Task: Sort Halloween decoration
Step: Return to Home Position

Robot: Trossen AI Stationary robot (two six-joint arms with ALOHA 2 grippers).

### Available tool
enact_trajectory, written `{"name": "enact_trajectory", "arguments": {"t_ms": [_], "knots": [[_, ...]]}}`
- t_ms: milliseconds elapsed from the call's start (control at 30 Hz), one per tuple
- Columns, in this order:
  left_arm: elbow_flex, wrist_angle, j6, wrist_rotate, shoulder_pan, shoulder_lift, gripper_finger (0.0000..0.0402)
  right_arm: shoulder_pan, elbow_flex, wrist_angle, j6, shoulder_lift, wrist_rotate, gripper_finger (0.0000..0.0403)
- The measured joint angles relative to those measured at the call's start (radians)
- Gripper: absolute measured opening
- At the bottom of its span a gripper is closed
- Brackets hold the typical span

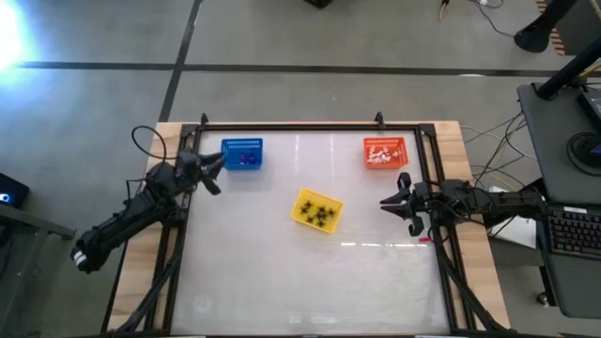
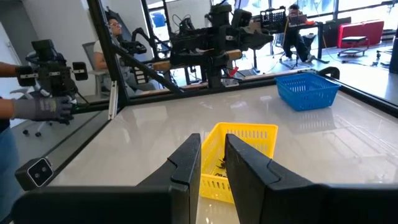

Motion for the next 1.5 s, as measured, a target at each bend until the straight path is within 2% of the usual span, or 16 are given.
{"name": "enact_trajectory", "arguments": {"t_ms": [200, 1500], "knots": [[-0.011, 0.028, 0.123, 0.0, -0.039, 0.0, 0.0094, 0.0, 0.0, 0.0, 0.0, 0.0, 0.0, 0.0063], [-0.011, 0.028, 0.123, 0.0, -0.043, 0.023, 0.0094, 0.0, 0.0, 0.001, 0.0, 0.0, 0.0, 0.0063]]}}
